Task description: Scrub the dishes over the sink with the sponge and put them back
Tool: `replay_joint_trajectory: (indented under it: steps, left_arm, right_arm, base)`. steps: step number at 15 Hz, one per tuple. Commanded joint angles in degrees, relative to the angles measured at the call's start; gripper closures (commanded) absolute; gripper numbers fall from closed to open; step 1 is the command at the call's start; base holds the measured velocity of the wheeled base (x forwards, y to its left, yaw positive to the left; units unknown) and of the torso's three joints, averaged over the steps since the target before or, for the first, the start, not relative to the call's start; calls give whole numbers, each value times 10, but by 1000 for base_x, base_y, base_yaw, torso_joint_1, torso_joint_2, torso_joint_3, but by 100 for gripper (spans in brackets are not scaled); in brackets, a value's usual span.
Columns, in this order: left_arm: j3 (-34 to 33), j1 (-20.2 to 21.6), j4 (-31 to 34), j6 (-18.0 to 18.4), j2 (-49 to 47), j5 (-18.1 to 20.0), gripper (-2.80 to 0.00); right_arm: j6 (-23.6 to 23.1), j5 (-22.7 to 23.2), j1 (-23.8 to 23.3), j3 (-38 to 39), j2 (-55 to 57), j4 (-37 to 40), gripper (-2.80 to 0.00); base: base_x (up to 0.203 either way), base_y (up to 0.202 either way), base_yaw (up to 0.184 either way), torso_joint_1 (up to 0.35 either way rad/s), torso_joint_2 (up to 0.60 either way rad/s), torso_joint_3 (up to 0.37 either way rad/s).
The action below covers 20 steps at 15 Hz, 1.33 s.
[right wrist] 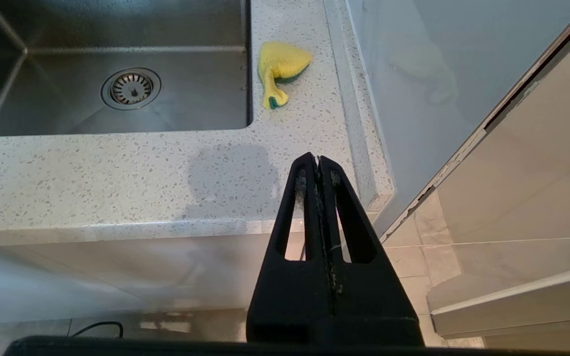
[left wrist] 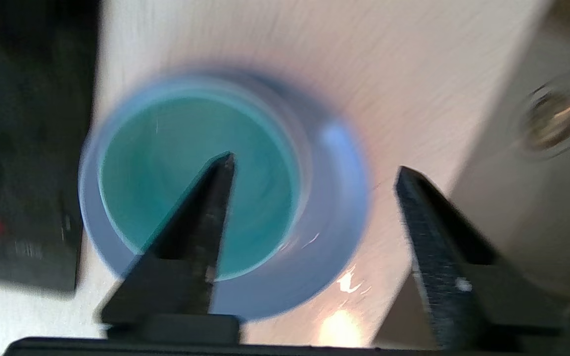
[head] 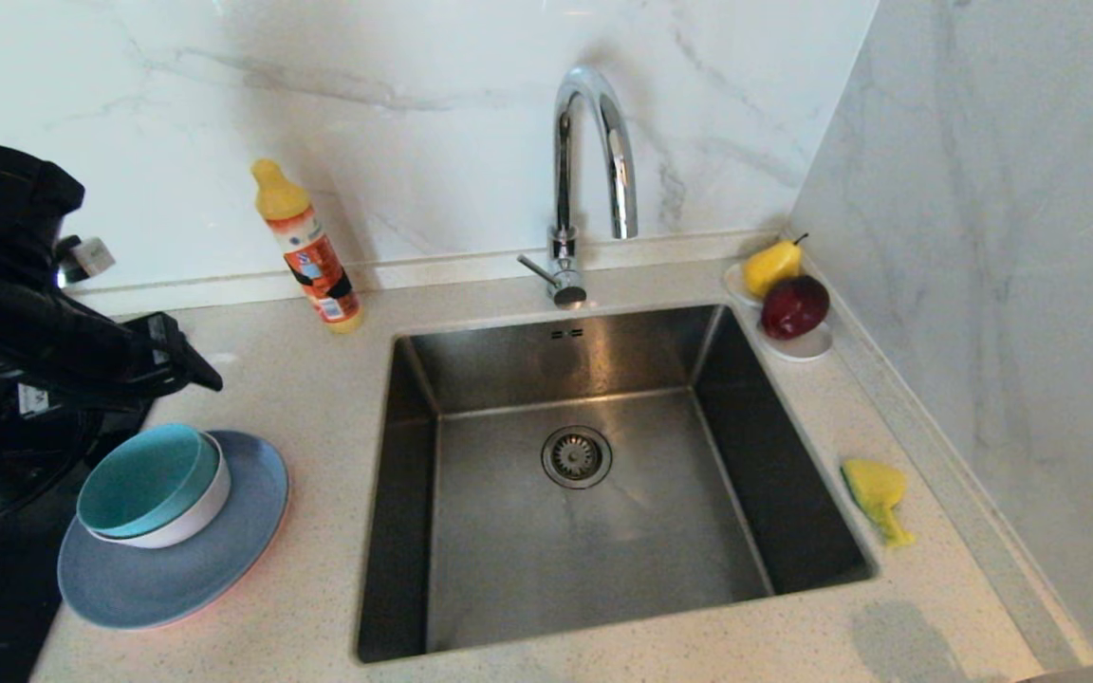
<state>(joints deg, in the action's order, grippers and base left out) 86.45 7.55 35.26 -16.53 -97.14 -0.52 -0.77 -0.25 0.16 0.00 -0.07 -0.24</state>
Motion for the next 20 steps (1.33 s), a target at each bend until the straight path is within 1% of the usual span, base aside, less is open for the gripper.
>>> replay_joint_trajectory:
  steps: [1, 2, 3, 4, 6, 8, 10, 12, 13, 14, 16, 18, 20]
  left_arm:
    - [44, 0, -3, 4, 21, 28, 0]
    - [54, -1, -32, 19, 29, 64, 0]
    - [56, -1, -77, 39, 34, 92, 0]
    - [54, -4, -124, 59, 35, 106, 0]
    - [38, -48, -179, 107, 41, 113, 0]
    - [12, -79, -196, 142, 88, 119, 0]
    - [-42, -101, -201, 161, 165, 125, 0]
    - [-118, -110, -208, 172, 272, 125, 0]
    - [-164, -111, -212, 174, 333, 117, 0]
    - [-219, -112, -219, 176, 398, 96, 0]
    - [-307, -114, -233, 177, 505, 45, 0]
    - [-390, -114, -240, 178, 642, -6, 0]
    - [-479, -106, -243, 178, 749, -44, 0]
  right_arm:
    - [0, 0, 0, 0, -1, 0, 0]
    - [0, 0, 0, 0, -1, 0, 0]
    - [0, 0, 0, 0, -1, 0, 0]
    - [0, 0, 0, 0, -1, 0, 0]
    - [0, 0, 0, 0, -1, 0, 0]
    - [0, 0, 0, 0, -1, 0, 0]
    - [0, 0, 0, 0, -1, 0, 0]
    - [0, 0, 0, 0, -1, 0, 0]
    - [0, 0, 0, 0, -1, 0, 0]
    - [0, 0, 0, 0, -1, 0, 0]
    - [0, 0, 0, 0, -1, 0, 0]
    - [0, 0, 0, 0, -1, 0, 0]
    - [0, 0, 0, 0, -1, 0, 0]
  base:
    - [0, 0, 0, 0, 0, 0]
    - [0, 0, 0, 0, 0, 0]
    - [0, 0, 0, 0, 0, 0]
    - [0, 0, 0, 0, 0, 0]
    - [0, 0, 0, 0, 0, 0]
    - [0, 0, 0, 0, 0, 0]
    - [0, 0, 0, 0, 0, 0]
    - [0, 0, 0, 0, 0, 0]
    - [0, 0, 0, 0, 0, 0]
    - [0, 0, 0, 0, 0, 0]
    - [0, 0, 0, 0, 0, 0]
    - [0, 0, 0, 0, 0, 0]
    - [0, 0, 0, 0, 0, 0]
